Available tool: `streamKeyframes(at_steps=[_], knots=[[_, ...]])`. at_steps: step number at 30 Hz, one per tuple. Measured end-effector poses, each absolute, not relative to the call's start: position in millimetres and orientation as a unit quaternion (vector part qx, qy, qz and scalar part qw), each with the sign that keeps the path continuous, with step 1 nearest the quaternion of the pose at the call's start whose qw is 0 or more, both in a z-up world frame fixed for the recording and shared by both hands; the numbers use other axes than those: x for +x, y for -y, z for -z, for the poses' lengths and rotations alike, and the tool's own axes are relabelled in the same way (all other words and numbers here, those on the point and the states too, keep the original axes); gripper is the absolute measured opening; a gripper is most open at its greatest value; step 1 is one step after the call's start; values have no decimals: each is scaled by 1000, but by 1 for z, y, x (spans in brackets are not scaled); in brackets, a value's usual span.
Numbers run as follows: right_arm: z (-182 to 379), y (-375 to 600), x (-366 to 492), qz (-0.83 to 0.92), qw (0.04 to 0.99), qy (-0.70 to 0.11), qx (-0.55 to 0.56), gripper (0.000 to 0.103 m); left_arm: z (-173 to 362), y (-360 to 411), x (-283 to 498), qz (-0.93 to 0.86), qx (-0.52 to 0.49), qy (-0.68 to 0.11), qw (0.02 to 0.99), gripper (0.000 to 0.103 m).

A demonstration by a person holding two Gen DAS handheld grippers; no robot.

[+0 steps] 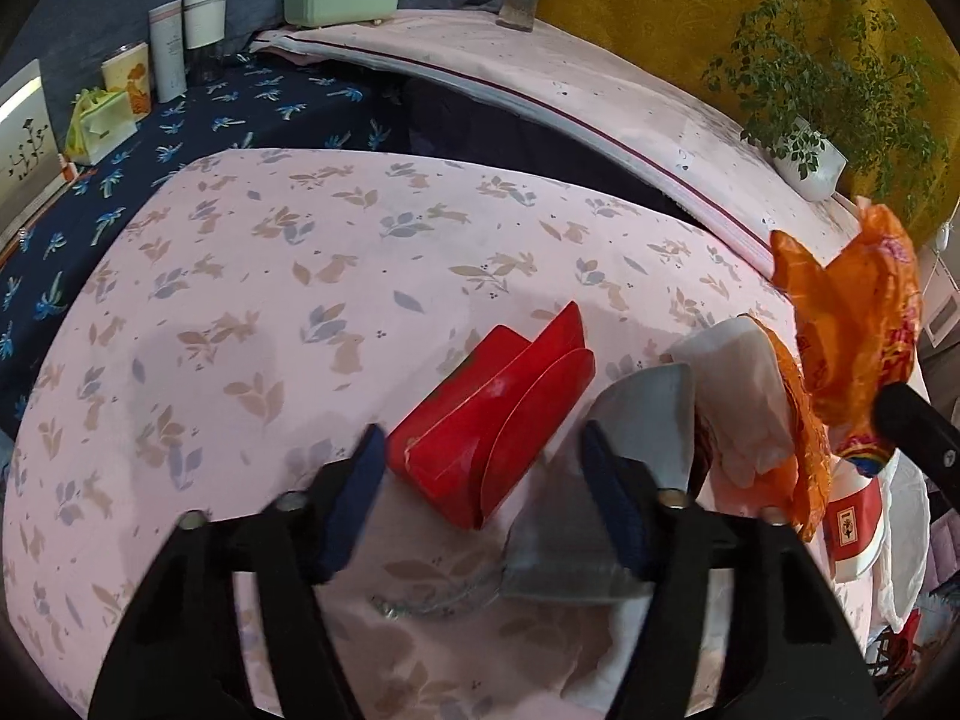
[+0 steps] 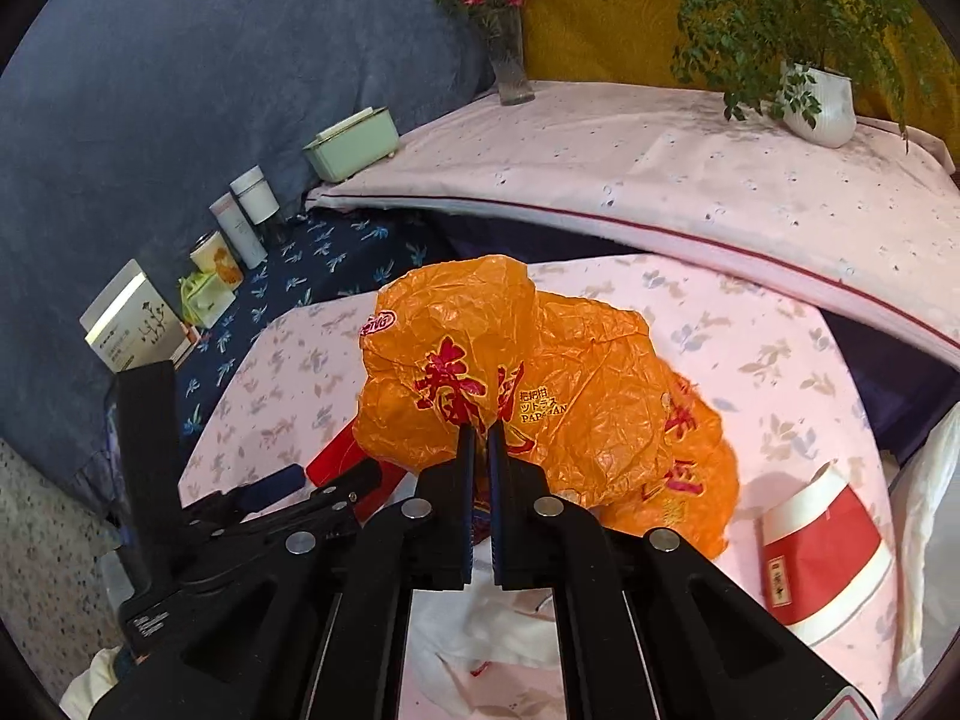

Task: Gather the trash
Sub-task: 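Grasp the red envelope with the left tool while the right tool grasps the orange bag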

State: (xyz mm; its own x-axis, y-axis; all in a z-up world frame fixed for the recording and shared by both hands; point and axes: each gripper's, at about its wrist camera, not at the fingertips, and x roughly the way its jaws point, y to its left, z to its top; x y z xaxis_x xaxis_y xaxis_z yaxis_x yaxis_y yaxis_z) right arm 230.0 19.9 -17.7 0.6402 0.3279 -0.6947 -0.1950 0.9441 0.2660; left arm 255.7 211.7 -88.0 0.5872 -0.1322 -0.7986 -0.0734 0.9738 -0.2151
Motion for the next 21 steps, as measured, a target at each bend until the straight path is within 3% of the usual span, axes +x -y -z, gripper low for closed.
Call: streamKeyframes(at_steps=[1,3,6,21], knots=[[17,-19,230,-143,902,-399,83,4,88,-211,257,19,-114,-456,883,43],[17,-17,230,-141,903,-399,81,4,88,-208,259,30,-113,-458,881,20],[15,-12,229,-138,904,-397,81,4,81,-205,257,35,-115,-453,883,0],[-38,51,198,-106,929,-342,97,4,-34,-139,225,98,-104,-366,919,0]])
